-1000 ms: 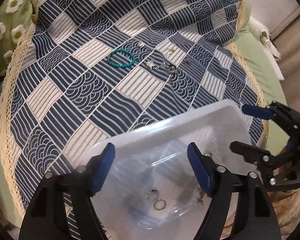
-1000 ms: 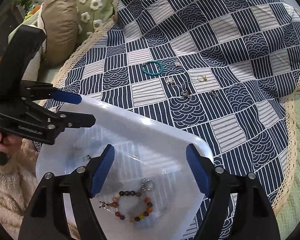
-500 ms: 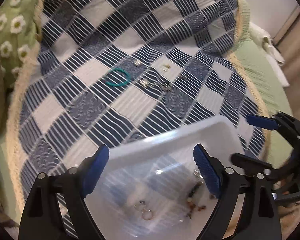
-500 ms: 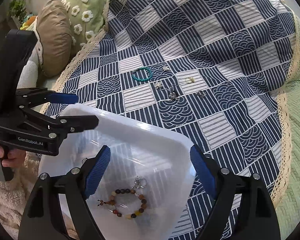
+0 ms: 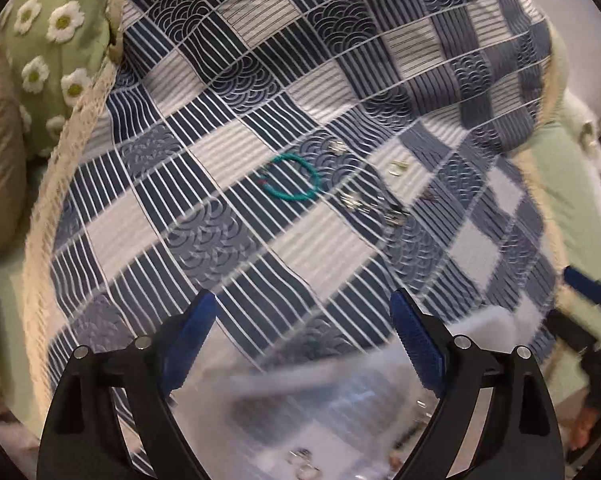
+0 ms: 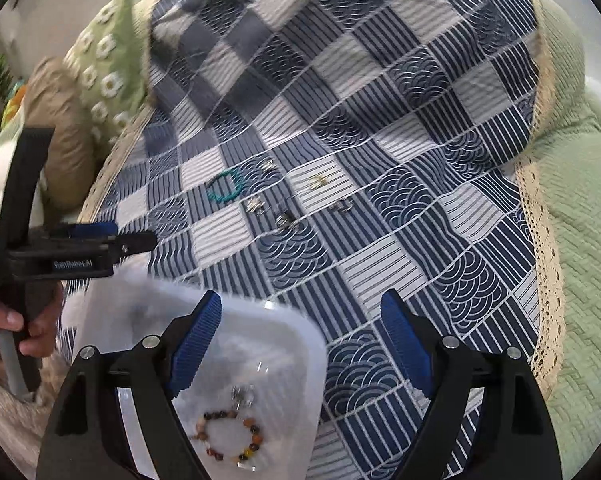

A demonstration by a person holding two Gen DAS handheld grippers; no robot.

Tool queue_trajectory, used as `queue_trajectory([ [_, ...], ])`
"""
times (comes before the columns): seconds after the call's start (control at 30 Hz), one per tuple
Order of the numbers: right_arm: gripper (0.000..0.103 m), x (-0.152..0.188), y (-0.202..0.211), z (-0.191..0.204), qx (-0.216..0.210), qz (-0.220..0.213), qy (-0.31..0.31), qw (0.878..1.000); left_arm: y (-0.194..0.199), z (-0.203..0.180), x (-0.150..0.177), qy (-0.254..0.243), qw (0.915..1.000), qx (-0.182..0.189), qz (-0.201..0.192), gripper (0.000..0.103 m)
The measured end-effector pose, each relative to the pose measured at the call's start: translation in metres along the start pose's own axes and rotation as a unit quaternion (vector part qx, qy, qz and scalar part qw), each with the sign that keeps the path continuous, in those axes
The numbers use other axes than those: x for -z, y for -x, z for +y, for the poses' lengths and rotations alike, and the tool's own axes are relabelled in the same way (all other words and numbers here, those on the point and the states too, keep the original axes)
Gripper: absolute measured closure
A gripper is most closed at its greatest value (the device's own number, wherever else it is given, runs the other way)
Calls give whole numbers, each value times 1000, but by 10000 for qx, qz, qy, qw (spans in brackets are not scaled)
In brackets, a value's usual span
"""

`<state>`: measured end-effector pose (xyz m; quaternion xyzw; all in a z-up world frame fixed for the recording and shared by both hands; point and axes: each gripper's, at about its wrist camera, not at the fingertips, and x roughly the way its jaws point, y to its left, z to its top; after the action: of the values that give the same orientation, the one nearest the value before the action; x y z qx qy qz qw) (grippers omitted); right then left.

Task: Organize jewelry
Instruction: 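Move the left tool to the turquoise bracelet and grasp it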

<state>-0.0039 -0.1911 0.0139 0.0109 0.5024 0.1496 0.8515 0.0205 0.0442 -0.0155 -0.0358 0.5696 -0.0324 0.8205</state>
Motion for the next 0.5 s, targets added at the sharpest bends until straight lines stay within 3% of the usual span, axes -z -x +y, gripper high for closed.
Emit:
queue_trajectory([
  [0.07,22,-8,-8,-5,104,39,-103,9999,-12,2,-9,-117,9998,-158,5,19],
  [0.23,22,-32,-36,-11,324,151,-240,9991,-48,1,-31,-247,9992,-73,304,19],
  [0.4,22,-56,-78,-23,344,335,-511,9975,-71,6,-66,-421,9983,-310,248,19],
  [0.5,22,-67,-108,-29,324,605,-546,9961,-91,25,-87,-29,9993,59,372,19],
])
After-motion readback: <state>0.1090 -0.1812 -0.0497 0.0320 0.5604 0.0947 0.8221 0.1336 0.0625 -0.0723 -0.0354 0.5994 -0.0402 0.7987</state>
